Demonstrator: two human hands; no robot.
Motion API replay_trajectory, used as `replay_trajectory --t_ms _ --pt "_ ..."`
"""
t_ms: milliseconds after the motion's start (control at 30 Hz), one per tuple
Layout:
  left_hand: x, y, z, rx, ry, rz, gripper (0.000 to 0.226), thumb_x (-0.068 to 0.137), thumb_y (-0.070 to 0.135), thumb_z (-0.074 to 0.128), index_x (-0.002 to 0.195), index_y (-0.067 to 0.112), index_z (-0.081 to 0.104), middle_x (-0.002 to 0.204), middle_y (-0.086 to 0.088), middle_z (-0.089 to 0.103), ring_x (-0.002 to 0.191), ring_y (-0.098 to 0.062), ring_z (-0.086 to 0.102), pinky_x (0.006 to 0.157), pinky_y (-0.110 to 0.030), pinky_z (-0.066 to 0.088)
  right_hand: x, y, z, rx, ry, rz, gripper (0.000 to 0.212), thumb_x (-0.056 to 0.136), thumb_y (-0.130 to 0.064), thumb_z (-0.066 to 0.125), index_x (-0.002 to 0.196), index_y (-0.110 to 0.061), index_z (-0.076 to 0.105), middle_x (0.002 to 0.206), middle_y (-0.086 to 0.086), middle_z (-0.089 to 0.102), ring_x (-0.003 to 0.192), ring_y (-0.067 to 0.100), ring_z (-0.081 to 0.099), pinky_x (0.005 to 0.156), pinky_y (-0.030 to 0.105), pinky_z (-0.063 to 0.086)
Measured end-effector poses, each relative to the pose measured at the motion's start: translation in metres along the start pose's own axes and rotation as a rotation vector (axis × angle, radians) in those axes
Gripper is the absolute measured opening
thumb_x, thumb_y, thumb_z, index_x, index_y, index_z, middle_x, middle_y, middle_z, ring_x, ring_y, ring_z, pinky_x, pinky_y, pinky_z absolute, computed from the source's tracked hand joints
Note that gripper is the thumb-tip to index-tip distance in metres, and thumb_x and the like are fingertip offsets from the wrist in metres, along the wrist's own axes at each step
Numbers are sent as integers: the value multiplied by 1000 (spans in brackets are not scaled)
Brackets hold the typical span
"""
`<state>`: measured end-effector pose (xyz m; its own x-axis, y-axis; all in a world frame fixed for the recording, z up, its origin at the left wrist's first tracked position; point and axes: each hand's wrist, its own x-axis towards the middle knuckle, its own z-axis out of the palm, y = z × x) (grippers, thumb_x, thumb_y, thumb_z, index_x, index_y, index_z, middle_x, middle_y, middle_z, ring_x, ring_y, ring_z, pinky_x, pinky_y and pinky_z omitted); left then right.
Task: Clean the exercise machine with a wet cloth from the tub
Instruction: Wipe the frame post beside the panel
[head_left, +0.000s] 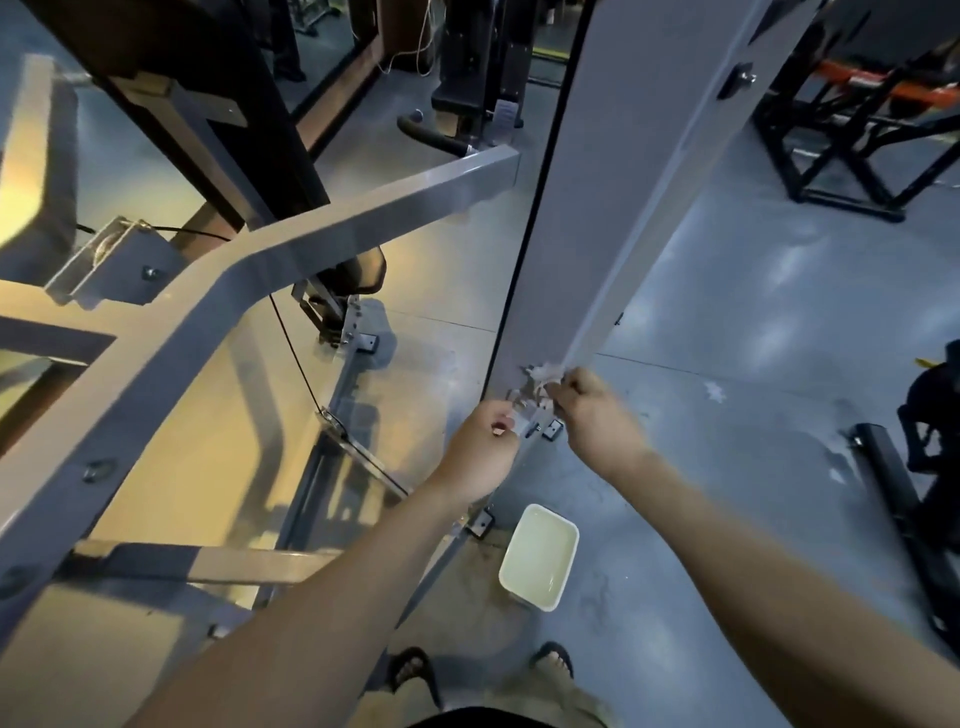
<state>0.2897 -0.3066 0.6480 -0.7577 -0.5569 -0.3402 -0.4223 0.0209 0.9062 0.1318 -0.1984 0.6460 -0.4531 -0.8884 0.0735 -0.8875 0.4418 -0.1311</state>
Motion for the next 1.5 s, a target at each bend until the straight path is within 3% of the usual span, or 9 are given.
replay_trajectory --t_ms 100,233,400,600,733,933,1067,1200,1500 --pt "1 -15 6 39 -27 7 44 100 9 57 143 13 50 137 -3 57 123 -17 56 96 -20 42 -26 8 6 383 -74 188 19 94 0 62 107 -9 73 93 8 63 90 32 62 76 25 41" --pt "-1 -27 29 51 -77 27 43 97 7 64 138 8 53 128 0 60 115 -11 59 79 5 36 -59 9 5 781 -147 460 13 98 -10 64 87 -16 62 66 5 59 58 18 49 61 30 41" --pt "0 -31 62 -6 -106 -53 33 94 19 68 127 16 65 118 4 70 108 -10 66 99 -22 52 -74 13 23 1152 -58 613 15 100 -6 62 97 -20 62 78 -1 72 67 13 67 70 35 55" --pt "0 -31 63 74 62 -120 13 103 27 59 105 20 70 93 9 70 83 -1 64 73 -9 52 -73 18 40 1412 16 765 6 99 -13 66 104 -13 62 76 7 70 59 17 63 63 33 56" --pt "2 -32 62 -156 153 -247 13 106 25 55 103 25 68 100 -1 76 96 -20 74 92 -48 60 -66 13 55 1445 12 738 9 104 -23 59 108 -18 66 75 4 67 61 16 60 59 30 51" --pt "18 -16 55 -304 83 -226 36 106 8 46 89 16 77 99 -20 75 96 -44 70 94 -65 54 -58 -7 56 1426 -57 585 12 98 -19 70 108 -13 70 95 9 76 92 29 73 85 48 61" --pt "30 -6 43 -320 47 -225 21 104 10 53 94 16 71 94 -14 73 92 -39 70 94 -61 53 -31 -9 69 1311 132 850 23 91 -35 70 87 -14 64 81 9 71 83 31 72 84 58 58" --pt "38 -14 22 77 -56 -232 14 103 18 52 111 20 63 106 -1 68 97 -20 66 84 -32 54 -9 -22 83 1296 262 1012 32 82 -45 67 98 -20 55 88 4 67 83 24 70 84 56 59" --pt "48 -33 -10 266 -201 -244 23 97 15 48 106 20 69 109 -1 69 102 -24 65 96 -46 56 51 -40 91 899 384 1035 24 97 -15 57 75 -13 48 70 4 58 63 22 51 48 20 30"
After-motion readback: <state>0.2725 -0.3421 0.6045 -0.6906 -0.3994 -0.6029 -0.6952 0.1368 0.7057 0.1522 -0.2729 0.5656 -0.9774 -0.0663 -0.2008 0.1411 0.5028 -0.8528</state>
